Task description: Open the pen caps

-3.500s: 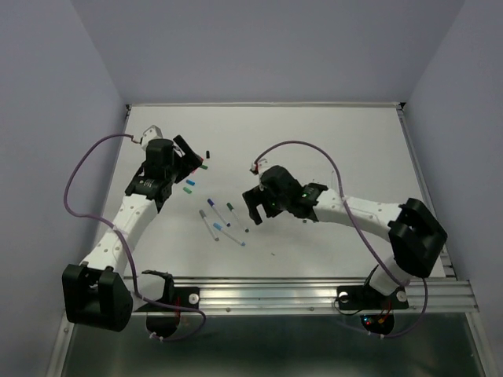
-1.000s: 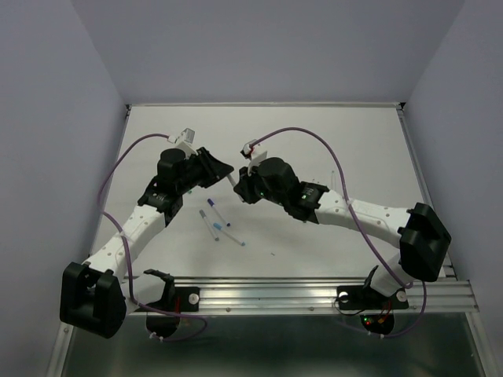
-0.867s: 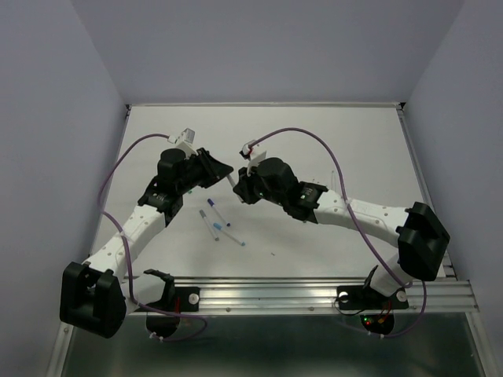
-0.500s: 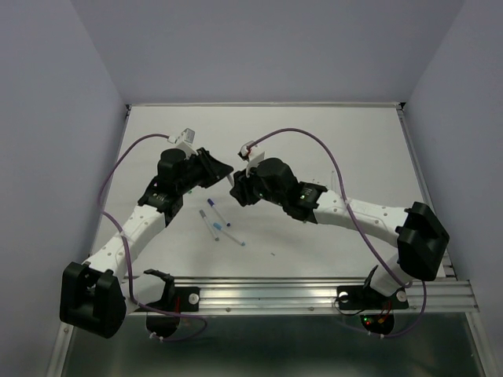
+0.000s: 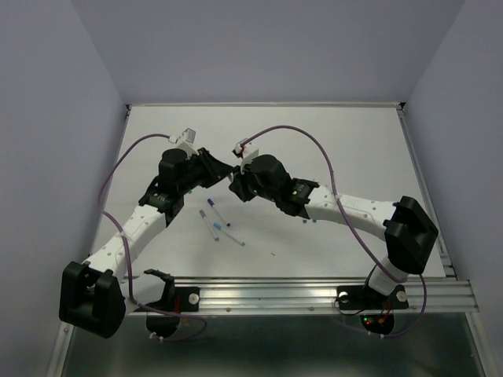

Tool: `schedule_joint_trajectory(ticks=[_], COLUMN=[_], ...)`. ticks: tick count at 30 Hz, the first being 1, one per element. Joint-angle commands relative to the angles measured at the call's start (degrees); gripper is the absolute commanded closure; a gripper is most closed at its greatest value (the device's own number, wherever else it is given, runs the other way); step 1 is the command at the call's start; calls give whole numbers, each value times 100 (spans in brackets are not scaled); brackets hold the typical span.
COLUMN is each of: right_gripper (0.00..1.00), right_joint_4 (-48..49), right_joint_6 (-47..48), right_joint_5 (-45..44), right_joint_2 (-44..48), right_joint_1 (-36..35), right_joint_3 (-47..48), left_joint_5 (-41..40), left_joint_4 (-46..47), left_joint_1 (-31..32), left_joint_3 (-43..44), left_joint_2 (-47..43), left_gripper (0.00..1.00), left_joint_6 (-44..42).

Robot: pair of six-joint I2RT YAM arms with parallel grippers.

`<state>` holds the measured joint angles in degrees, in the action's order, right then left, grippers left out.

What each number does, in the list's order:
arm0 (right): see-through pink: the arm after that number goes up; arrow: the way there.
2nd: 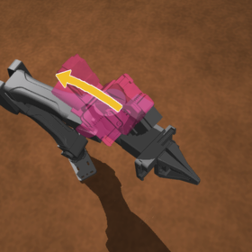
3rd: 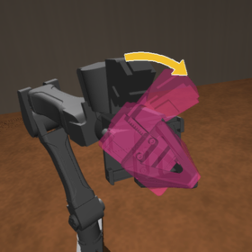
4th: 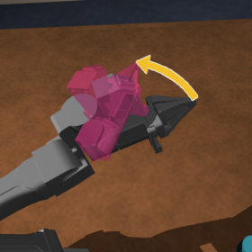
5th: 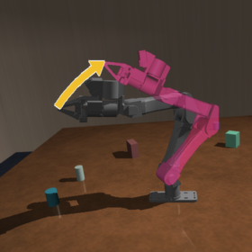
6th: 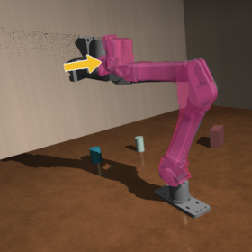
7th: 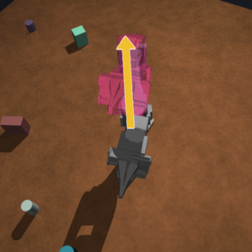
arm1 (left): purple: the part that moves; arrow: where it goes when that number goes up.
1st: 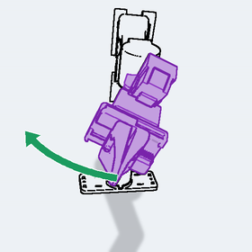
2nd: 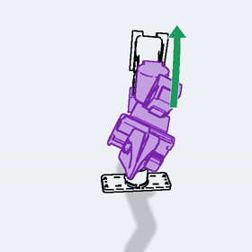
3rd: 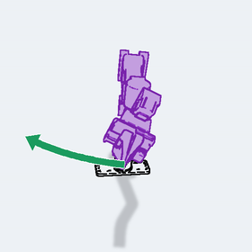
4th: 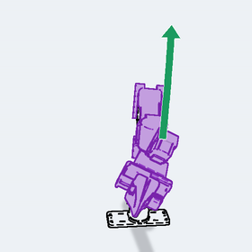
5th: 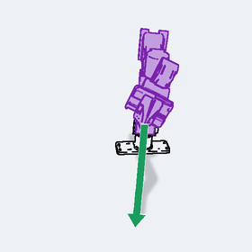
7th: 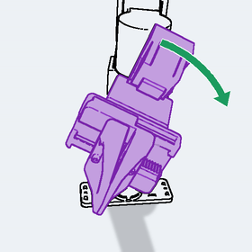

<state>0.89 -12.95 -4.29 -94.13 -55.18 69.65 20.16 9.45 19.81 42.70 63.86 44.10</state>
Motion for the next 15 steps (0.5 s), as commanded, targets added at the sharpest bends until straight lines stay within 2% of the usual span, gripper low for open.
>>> schedule_joint_trajectory(ticks=[1, 7, 12, 15], right_gripper=[99, 99, 99, 99], right_joint_4=[298, 342, 930, 896], right_joint_6=[47, -585, -1394, -1588], right_joint_5=[577, 1325, 1983, 1750], right_joint_2=[184, 807, 1659, 1915], right_joint_1=[7, -45, -116, -116], right_joint_3=[-91, -1505, -2893, -3132], left_joint_5=[-565, -689, -820, -743], left_joint_4=[83, 100, -179, -374], left_joint_1=[5, -881, -1505, -1664], left_joint_3=[308, 1108, 1985, 2392], left_joint_2=[91, 935, 1742, 2025], left_gripper=[100, 100, 100, 100], left_joint_6=[-129, -296, -515, -595])
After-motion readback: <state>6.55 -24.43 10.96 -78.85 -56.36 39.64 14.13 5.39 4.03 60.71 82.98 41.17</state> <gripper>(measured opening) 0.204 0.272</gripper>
